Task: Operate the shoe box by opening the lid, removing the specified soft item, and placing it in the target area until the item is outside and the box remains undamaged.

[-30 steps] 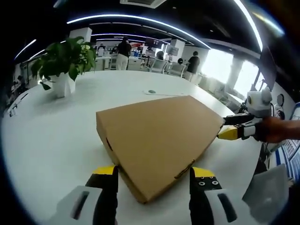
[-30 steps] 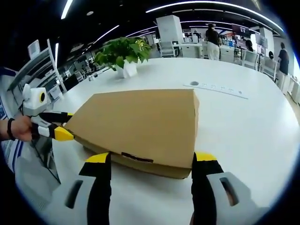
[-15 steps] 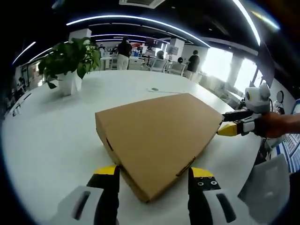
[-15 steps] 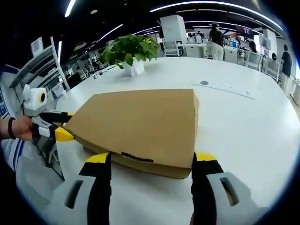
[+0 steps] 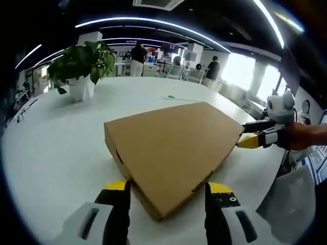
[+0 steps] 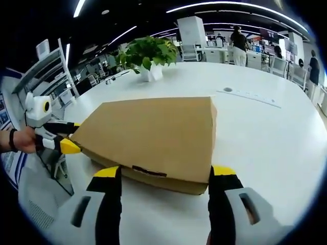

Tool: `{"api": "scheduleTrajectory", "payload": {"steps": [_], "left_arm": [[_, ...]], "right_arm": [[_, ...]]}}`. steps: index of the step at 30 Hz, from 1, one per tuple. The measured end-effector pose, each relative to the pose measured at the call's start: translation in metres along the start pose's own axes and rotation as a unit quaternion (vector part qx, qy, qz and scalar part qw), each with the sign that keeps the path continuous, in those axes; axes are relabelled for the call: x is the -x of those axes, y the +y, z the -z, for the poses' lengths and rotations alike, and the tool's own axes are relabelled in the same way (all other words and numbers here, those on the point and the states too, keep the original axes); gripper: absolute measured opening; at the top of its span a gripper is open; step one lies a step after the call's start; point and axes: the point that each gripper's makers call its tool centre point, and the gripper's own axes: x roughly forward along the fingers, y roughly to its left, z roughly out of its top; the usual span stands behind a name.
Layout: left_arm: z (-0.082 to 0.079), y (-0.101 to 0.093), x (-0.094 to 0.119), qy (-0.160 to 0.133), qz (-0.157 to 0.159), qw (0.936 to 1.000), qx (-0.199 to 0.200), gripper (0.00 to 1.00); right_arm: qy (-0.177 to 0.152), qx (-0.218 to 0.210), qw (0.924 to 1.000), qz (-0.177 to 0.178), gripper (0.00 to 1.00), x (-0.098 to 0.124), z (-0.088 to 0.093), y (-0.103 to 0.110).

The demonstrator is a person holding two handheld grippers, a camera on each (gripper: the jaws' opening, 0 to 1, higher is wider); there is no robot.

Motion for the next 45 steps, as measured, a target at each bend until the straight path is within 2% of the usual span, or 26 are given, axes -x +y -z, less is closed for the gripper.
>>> {"api": "scheduleTrajectory", "payload": {"steps": [17, 26, 38, 42, 45], "left_arm": [[-0.001, -0.003, 0.003, 0.001, -0.003, 0.9999, 0.013, 0.58], [-0.009, -0.003, 0.010, -0.009, -0.019, 0.9995, 0.022, 0.55], [-0.027, 0.000, 0.020, -0.030, -0.020, 0.9989, 0.030, 0.54], [-0.032, -0.001, 0.022, -0.030, -0.025, 0.9992, 0.008, 0.54], [-0.036, 0.000, 0.025, -0.035, -0.024, 0.9991, 0.007, 0.54]], "right_arm": [[0.015, -0.002, 0.9999, -0.003, 0.63, 0.001, -0.002, 0.000], [0.018, 0.002, 0.9998, -0.002, 0.59, 0.006, -0.008, 0.001], [0.010, 0.001, 0.9999, 0.002, 0.57, 0.012, -0.021, 0.005], [0.007, 0.000, 1.0000, 0.005, 0.57, 0.014, -0.026, 0.006], [-0.004, -0.003, 1.0000, 0.003, 0.57, 0.018, -0.033, 0.007]]}}
